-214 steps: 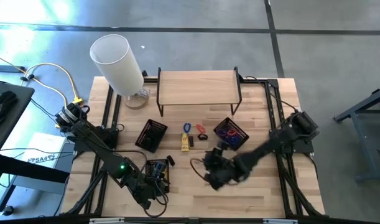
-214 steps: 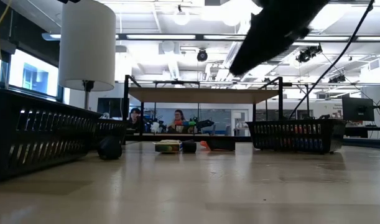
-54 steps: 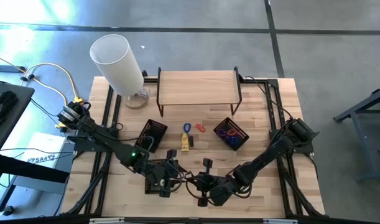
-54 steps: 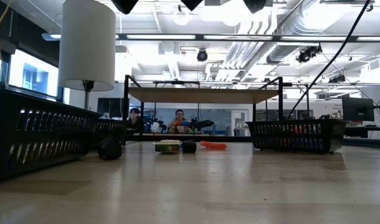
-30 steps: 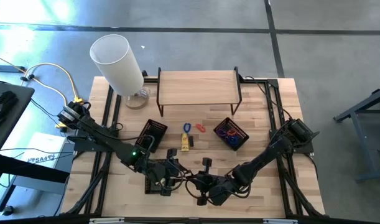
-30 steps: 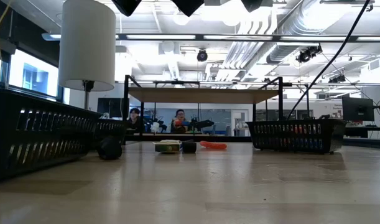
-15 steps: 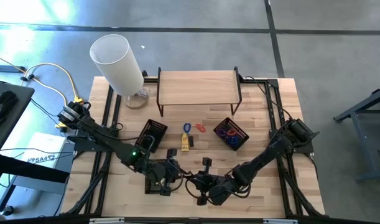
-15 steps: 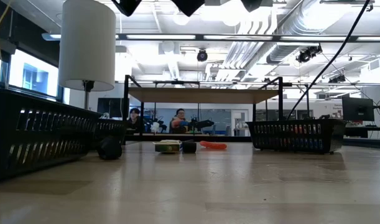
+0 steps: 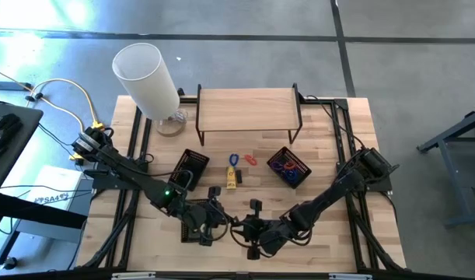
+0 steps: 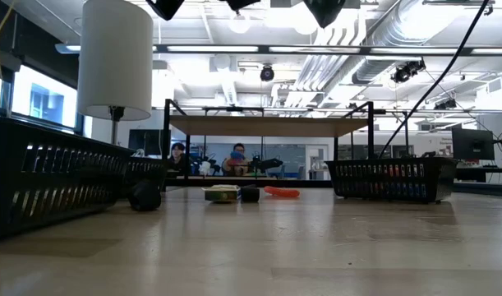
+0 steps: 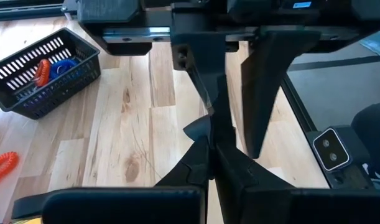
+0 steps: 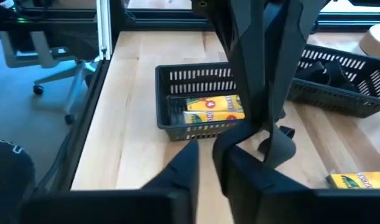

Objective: Pick & Place Office Desk Supplies
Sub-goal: Put the top right black rubber band into the top left black bin

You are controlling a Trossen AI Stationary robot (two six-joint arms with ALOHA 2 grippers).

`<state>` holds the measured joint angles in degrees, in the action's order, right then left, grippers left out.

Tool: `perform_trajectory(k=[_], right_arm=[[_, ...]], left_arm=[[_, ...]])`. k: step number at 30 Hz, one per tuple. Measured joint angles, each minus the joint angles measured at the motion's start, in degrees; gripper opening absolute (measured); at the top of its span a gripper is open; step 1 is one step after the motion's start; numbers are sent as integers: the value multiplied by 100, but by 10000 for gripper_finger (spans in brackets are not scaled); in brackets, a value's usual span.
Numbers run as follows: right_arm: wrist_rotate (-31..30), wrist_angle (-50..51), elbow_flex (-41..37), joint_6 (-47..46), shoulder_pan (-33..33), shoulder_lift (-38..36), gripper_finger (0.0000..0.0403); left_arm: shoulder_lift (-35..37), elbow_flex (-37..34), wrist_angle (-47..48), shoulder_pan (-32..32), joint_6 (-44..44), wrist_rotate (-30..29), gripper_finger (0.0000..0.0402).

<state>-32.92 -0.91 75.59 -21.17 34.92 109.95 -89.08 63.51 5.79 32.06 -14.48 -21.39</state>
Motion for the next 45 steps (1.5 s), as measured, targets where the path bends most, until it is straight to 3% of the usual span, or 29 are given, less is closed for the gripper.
perform_trajectory(k=[6,10,14,24,29,36,45], right_arm=[[-149,53,-2,131,134,-132,122],[-553,80,-2,242,340,-224,129],[-569,74,-2,438,560,-284,125],[-549,18,0,496,807,-291,120],[-423,20,0,469,726,-289,120],[-44,27,0,251,575,-289,120],[98,20,0,127,544,-286,120]], left_arm=[[0,0,86,10,-42,4,2],[0,0,234,62,-67,17,2],[10,0,473,81,-196,31,2],[977,63,3371,-117,-1872,-28,1],[1509,66,4369,-289,-2136,-24,5],[1668,-2,5971,-1163,-2879,-46,6],[1661,-760,5639,-2422,-2217,546,7]])
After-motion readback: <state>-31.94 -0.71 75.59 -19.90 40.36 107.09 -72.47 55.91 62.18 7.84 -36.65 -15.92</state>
